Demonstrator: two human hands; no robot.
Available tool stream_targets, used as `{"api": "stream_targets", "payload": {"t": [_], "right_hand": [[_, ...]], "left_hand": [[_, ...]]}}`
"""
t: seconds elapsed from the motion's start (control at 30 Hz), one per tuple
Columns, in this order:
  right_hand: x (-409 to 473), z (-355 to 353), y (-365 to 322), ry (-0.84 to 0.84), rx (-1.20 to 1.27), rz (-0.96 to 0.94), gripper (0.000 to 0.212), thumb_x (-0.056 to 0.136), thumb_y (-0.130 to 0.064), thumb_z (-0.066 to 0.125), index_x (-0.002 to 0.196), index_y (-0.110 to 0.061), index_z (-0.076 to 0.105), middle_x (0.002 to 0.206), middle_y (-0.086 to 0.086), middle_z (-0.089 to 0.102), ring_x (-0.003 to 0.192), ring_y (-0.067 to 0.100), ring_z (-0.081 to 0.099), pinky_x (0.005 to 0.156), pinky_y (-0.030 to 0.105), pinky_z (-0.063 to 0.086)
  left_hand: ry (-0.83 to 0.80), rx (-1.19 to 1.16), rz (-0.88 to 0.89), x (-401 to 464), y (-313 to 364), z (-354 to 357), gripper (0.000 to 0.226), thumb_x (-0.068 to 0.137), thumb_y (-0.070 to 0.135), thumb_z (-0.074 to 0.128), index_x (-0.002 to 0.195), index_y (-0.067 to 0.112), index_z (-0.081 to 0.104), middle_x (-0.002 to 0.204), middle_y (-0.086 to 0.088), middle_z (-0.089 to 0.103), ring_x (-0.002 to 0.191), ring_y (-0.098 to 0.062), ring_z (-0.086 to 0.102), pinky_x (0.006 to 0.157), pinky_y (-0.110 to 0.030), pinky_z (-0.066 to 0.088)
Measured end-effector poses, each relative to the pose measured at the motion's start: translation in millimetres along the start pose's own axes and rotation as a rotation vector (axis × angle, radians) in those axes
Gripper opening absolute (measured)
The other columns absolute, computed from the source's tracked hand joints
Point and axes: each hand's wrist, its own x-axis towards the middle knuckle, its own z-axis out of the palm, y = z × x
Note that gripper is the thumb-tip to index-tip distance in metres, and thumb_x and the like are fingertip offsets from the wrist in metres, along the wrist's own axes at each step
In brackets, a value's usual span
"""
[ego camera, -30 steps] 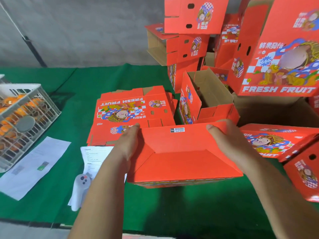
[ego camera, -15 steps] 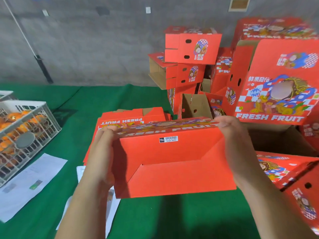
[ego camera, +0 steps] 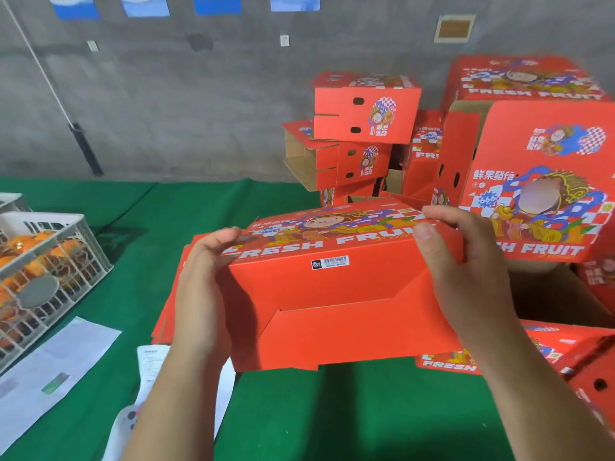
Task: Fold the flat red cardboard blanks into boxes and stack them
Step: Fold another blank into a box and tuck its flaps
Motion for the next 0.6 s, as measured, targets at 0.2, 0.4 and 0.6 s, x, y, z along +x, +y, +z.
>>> {"api": "stream_targets", "payload": {"t": [0.2, 0.4, 0.6], "right_hand": [[12, 7, 8, 0.019, 0.043, 0.039, 0.012, 0.089, -0.056, 0.055, 0.091, -0.05, 0.065, 0.105, -0.035, 0.058, 0.11, -0.008, 0.052, 0.089, 0.002, 0.032], [18, 16, 13, 0.018, 0.032, 0.092, 0.011, 0.087, -0.063, 0.053, 0.088, -0.06, 0.063, 0.103, -0.036, 0.055, 0.108, -0.012, 0.05, 0.084, -0.002, 0.03], [12, 16, -2, 0.019, 0.016, 0.032, 0.021, 0.088, -0.061, 0.052, 0.096, -0.047, 0.065, 0.115, -0.018, 0.055, 0.109, -0.018, 0.049, 0.088, -0.004, 0.028]], "left_hand": [[0.004, 0.092, -0.073, 19, 6, 11, 0.039, 0.063, 0.04, 0.067, 0.099, 0.032, 0.078, 0.104, -0.006, 0.079, 0.084, -0.021, 0.07, 0.089, -0.047, 0.05], [0.036, 0.153, -0.128, 24, 6, 17, 0.039, 0.057, 0.053, 0.07, 0.091, 0.039, 0.082, 0.101, 0.013, 0.08, 0.084, -0.005, 0.076, 0.076, -0.037, 0.048], [0.09, 0.208, -0.025, 17, 20, 3, 0.041, 0.063, 0.061, 0.066, 0.095, 0.041, 0.082, 0.114, 0.019, 0.077, 0.113, -0.012, 0.07, 0.109, -0.045, 0.046]]}}
